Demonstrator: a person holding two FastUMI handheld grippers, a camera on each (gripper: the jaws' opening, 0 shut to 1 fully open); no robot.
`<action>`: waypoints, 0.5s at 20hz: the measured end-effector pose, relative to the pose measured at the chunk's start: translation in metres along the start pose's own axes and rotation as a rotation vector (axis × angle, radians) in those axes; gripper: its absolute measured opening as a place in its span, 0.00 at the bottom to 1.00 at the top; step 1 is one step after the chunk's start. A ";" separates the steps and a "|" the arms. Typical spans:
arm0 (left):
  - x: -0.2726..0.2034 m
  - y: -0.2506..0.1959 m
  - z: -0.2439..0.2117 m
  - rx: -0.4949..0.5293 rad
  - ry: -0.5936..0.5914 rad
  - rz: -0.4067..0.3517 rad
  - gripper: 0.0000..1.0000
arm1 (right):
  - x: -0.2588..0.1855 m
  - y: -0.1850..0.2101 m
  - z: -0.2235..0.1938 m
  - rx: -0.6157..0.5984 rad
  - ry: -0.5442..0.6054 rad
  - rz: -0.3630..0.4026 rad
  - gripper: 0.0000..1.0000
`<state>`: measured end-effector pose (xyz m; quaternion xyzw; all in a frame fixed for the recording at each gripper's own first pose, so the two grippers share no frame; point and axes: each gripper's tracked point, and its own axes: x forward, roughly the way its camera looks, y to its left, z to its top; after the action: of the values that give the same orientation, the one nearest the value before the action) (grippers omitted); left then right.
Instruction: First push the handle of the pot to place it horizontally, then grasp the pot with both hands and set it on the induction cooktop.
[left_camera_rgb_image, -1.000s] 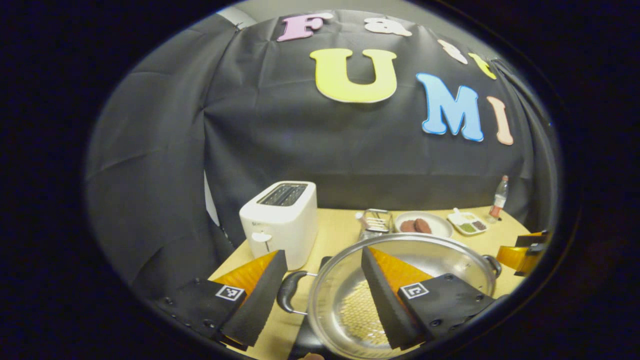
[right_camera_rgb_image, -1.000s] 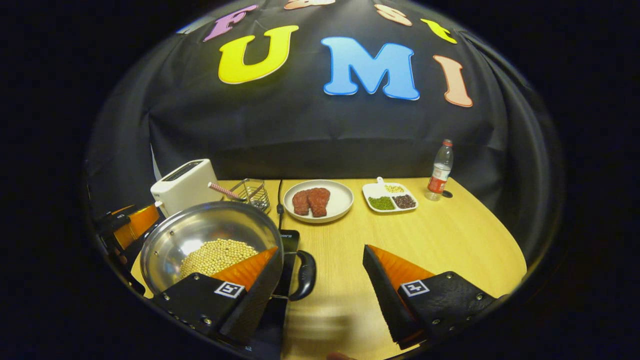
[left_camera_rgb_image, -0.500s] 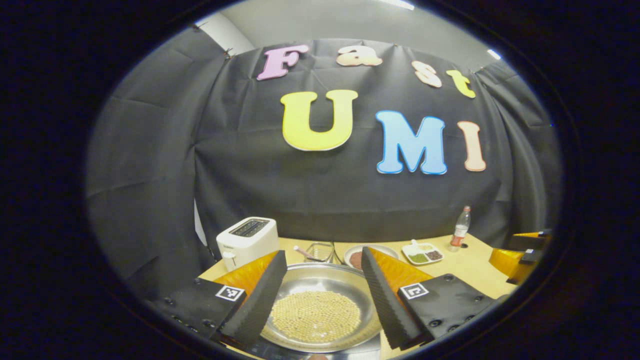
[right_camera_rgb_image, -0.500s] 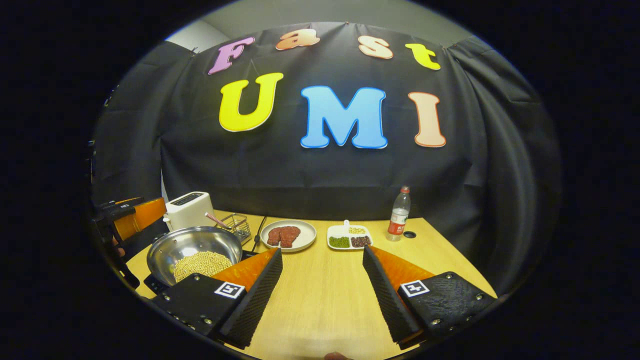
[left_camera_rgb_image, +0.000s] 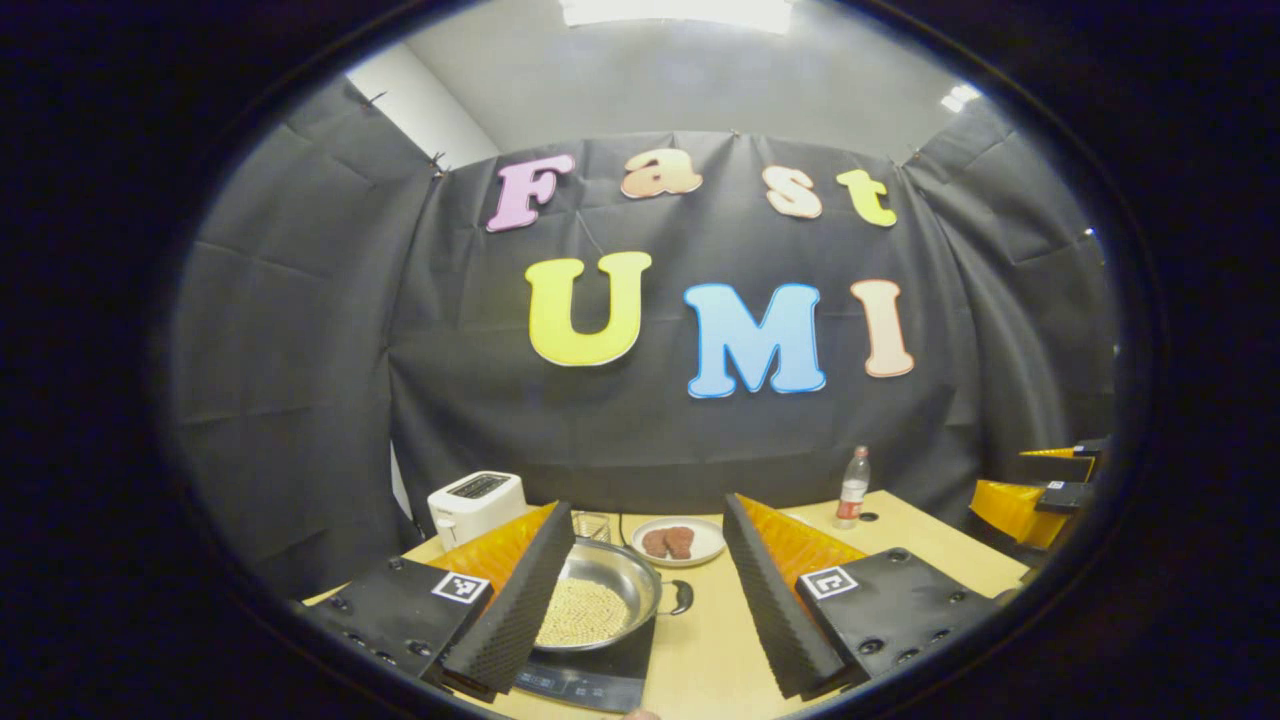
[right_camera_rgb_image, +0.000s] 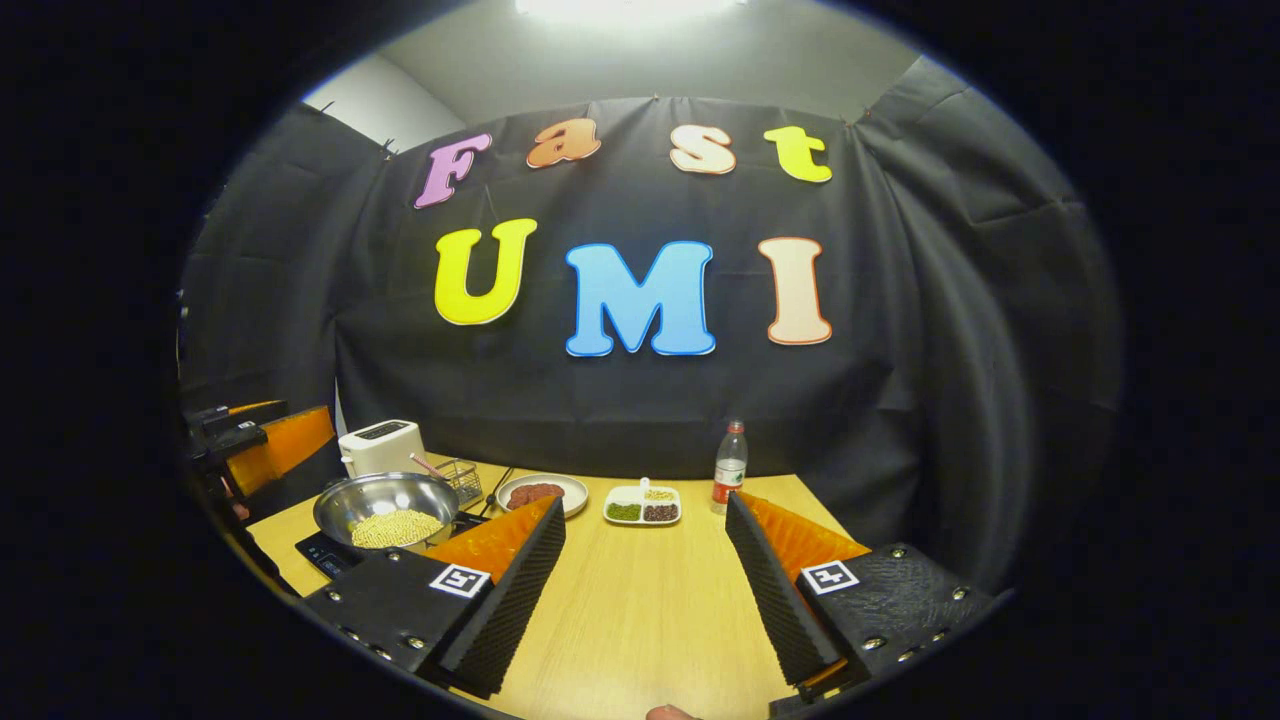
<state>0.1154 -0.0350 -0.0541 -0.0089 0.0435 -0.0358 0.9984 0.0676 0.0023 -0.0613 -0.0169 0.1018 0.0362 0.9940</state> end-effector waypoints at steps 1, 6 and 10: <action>-0.009 -0.004 0.004 0.000 -0.008 -0.005 1.00 | -0.008 -0.004 0.005 -0.001 -0.015 -0.003 0.98; -0.033 -0.009 0.020 0.009 -0.038 -0.026 0.98 | -0.035 -0.017 0.024 0.008 -0.071 -0.042 0.98; -0.043 0.000 0.029 -0.008 -0.066 -0.034 0.94 | -0.045 -0.009 0.028 -0.001 -0.084 -0.043 0.98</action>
<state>0.0756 -0.0316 -0.0215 -0.0149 0.0106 -0.0523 0.9985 0.0296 -0.0089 -0.0249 -0.0183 0.0595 0.0158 0.9979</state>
